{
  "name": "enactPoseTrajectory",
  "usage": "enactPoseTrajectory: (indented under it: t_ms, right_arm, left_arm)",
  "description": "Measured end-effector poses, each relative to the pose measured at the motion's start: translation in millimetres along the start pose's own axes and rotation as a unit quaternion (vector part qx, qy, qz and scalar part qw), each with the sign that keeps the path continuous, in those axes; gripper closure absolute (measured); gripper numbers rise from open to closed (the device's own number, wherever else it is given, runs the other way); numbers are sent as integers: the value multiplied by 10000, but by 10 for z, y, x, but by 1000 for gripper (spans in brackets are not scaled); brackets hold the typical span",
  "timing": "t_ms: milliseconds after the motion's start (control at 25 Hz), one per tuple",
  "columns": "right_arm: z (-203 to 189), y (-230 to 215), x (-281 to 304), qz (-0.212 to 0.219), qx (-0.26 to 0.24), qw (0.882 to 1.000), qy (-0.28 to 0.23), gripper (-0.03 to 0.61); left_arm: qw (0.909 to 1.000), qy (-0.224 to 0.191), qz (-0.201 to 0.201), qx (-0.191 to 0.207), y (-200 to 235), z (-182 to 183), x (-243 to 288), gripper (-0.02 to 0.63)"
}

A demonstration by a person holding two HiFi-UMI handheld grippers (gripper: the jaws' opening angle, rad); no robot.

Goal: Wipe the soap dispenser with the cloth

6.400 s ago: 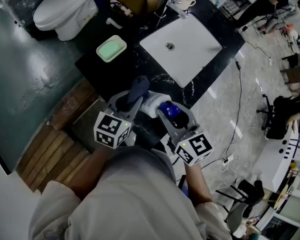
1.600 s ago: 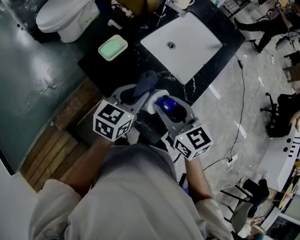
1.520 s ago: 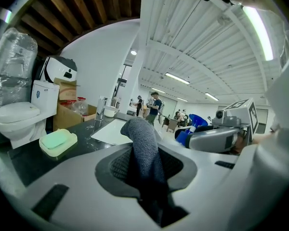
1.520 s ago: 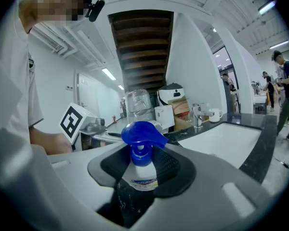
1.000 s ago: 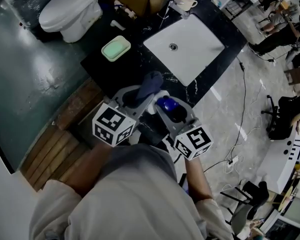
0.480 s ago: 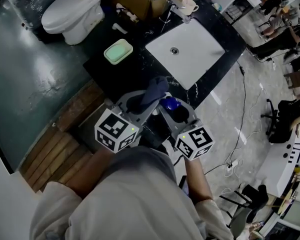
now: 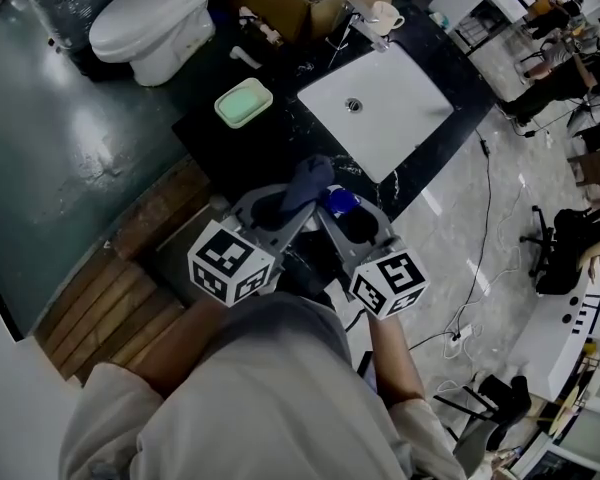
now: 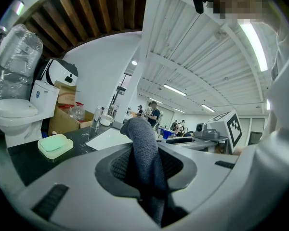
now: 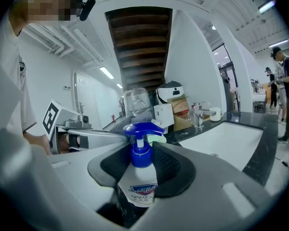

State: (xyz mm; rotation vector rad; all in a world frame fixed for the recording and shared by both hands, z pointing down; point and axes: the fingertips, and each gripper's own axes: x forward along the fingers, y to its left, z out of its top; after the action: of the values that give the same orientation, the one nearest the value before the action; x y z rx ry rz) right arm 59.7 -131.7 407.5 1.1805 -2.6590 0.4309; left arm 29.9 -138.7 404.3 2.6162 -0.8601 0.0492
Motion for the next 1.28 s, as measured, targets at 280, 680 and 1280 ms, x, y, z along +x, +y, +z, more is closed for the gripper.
enactPoseTrajectory:
  t_ms: [280, 680, 1280]
  right_arm:
    - [-26, 54, 39, 110, 26, 9999, -84, 442]
    - [-33, 125, 35, 209, -50, 9996, -174, 442]
    - [7, 127, 58, 260, 4, 9993, -266, 442]
  left_arm:
    - [9999, -64, 96, -80, 44, -58, -61, 523]
    - [9998, -102, 151, -31, 23, -114, -135, 523]
    - [9998, 127, 112, -65, 82, -304, -264, 523]
